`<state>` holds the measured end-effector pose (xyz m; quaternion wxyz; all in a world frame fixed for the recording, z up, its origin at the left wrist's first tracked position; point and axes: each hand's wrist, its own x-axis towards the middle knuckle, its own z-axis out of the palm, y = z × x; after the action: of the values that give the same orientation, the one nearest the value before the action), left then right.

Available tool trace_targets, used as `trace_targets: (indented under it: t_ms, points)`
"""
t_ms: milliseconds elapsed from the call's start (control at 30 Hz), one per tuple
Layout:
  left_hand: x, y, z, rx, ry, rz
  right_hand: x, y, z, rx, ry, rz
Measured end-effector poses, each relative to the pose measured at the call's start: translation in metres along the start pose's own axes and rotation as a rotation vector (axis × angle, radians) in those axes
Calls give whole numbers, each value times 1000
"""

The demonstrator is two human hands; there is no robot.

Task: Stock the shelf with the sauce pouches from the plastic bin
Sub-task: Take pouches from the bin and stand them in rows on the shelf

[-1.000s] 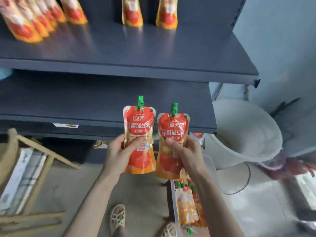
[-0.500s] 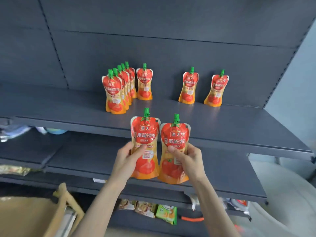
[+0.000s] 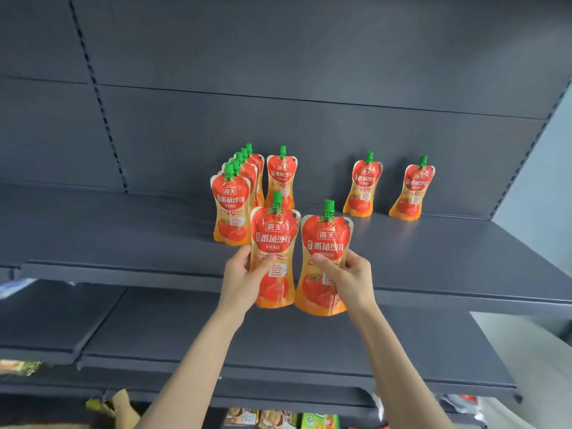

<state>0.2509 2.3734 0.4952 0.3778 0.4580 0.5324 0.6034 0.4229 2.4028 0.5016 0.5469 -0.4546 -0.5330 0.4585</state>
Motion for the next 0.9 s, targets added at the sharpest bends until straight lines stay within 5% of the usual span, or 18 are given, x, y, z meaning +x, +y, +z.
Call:
trace_targets:
  t_ms: [900]
  points:
    - [250, -59, 77, 100, 94, 81, 227, 52, 17, -17, 97, -97]
